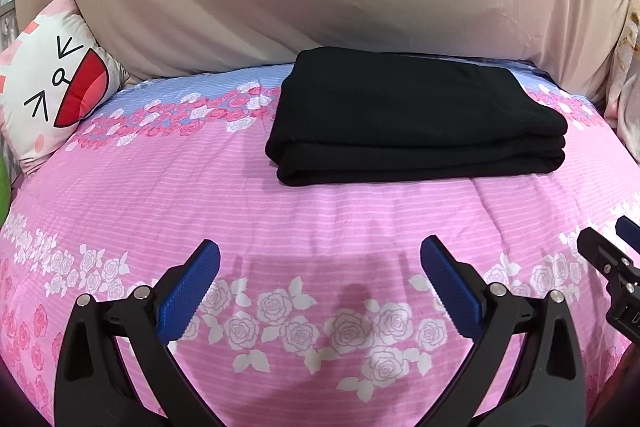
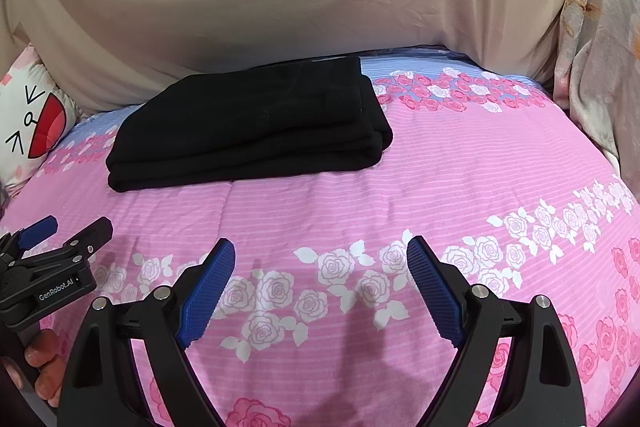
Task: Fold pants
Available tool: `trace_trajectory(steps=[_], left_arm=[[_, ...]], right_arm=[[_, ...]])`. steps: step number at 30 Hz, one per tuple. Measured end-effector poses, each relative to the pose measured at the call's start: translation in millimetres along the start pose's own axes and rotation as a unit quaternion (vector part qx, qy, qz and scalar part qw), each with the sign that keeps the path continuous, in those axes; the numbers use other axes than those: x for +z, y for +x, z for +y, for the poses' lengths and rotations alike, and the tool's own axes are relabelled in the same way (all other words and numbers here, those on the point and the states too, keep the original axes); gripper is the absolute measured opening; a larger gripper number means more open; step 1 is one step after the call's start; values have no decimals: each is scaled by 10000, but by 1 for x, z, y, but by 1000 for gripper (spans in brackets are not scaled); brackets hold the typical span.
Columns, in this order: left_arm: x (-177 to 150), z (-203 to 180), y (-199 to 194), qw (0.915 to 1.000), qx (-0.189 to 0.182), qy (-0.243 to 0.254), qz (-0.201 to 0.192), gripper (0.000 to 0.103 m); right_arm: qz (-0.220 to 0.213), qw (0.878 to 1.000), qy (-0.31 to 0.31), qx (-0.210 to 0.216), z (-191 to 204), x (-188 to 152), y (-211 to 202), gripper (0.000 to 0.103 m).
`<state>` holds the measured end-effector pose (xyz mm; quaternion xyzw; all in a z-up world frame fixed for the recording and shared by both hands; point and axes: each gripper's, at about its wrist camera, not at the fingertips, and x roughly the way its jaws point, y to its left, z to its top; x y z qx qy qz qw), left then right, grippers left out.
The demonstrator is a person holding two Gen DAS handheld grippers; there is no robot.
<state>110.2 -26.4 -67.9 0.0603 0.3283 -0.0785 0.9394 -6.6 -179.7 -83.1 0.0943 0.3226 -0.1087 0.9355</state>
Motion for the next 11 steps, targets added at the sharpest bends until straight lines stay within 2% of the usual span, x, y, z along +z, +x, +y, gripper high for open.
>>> trace_trajectory(steps=[5, 11], left_arm=[[0, -2, 0, 9999, 133, 67, -14, 98], [-1, -8, -2, 9997, 63, 223, -52, 98]], right_arm=[[1, 10000, 0, 3, 0, 0, 0, 86], [2, 10000, 6, 7, 0, 0, -1, 86]])
